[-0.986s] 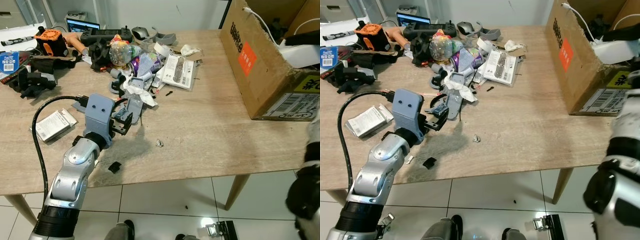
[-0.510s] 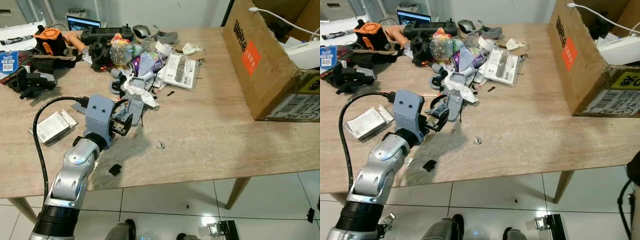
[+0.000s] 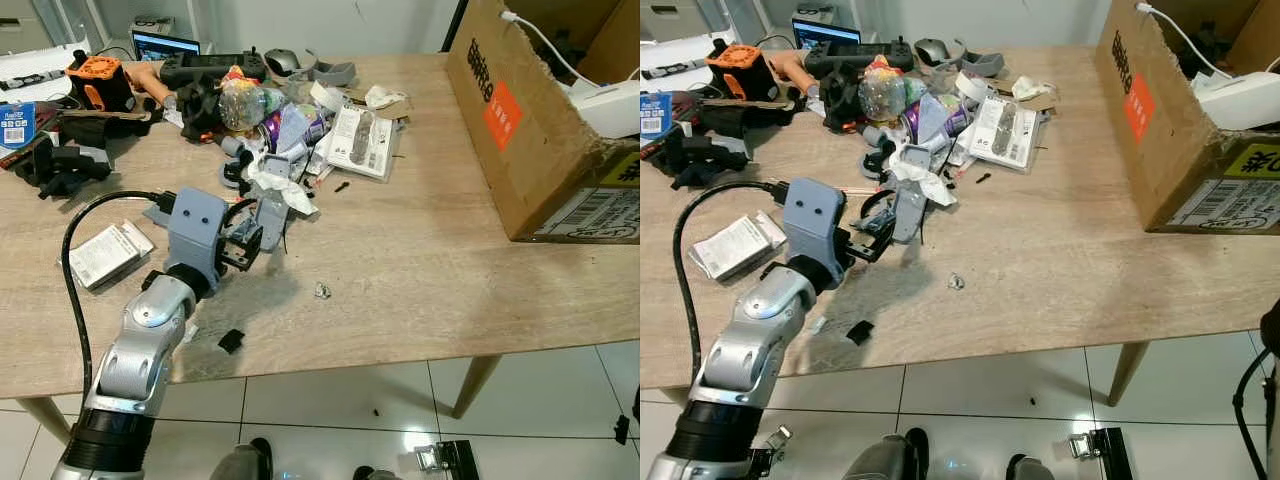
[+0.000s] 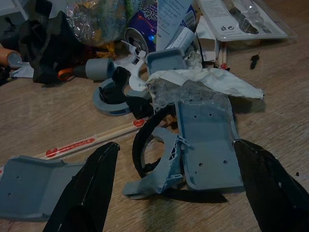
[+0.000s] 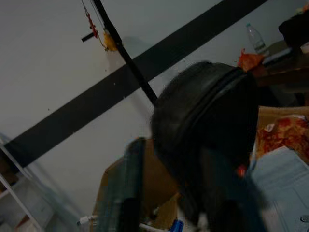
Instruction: Picking trash to rubbish bin
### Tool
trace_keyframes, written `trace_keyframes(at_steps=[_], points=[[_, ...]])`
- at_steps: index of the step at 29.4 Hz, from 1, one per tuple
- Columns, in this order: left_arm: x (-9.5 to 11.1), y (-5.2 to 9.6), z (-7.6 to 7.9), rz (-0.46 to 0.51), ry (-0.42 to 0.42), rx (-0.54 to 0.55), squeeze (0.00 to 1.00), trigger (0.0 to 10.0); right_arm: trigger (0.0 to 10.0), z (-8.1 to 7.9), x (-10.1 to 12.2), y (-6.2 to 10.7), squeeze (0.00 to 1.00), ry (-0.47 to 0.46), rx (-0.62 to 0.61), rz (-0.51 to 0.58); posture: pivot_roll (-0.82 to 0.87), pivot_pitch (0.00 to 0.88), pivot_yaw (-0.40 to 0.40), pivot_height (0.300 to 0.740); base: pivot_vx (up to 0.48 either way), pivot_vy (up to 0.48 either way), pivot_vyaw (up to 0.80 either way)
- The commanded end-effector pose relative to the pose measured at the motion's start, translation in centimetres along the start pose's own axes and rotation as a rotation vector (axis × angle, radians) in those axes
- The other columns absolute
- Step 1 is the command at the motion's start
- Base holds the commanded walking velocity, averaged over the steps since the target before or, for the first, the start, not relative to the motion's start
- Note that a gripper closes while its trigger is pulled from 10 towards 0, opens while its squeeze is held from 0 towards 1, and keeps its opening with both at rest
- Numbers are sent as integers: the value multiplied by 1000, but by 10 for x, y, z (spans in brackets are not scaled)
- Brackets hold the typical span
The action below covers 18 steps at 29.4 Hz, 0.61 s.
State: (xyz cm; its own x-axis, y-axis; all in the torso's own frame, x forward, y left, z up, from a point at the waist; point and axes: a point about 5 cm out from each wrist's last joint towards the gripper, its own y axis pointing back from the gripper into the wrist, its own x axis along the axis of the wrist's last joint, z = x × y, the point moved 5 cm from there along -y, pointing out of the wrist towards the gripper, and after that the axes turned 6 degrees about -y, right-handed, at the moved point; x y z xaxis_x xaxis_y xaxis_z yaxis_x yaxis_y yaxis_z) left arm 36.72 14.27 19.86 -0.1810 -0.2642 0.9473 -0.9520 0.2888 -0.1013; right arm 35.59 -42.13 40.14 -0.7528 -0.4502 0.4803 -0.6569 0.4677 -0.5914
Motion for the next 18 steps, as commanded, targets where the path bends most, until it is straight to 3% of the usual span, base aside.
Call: trace_keyframes(at_steps=[1,5,6,9,10,14,16,18], points=[[-5,1,0,-20,-19,-6,0,10000,10000,-4,11,-3,1000,-2,10,25,78,247,20,740,0,0,0],[-5,1,-1,-20,-21,-8,0,10000,10000,-9,8,-5,1000,12,15,10,79,251,24,740,0,0,0],[-4,1,-1,-20,-23,-9,0,10000,10000,-11,6,-6,0,24,17,-6,81,248,25,740,0,0,0],[-4,0,-2,-20,-25,-9,0,10000,10000,-14,-7,-7,0,78,13,-91,83,250,24,740,0,0,0],[-4,0,-3,-19,-26,-10,0,10000,10000,-14,-40,-2,0,207,27,-298,83,250,24,740,0,0,0],[-4,0,-3,-19,-27,-10,0,10000,10000,-15,-52,1,0,277,42,-366,78,245,22,740,0,0,0],[-4,0,-3,-18,-26,-9,0,10000,10000,-25,-51,-2,0,246,61,-341,81,245,21,740,0,0,0],[-4,1,-3,-18,-27,-12,0,10000,10000,-35,-58,-2,0,286,123,-393,83,240,19,740,0,0,0]])
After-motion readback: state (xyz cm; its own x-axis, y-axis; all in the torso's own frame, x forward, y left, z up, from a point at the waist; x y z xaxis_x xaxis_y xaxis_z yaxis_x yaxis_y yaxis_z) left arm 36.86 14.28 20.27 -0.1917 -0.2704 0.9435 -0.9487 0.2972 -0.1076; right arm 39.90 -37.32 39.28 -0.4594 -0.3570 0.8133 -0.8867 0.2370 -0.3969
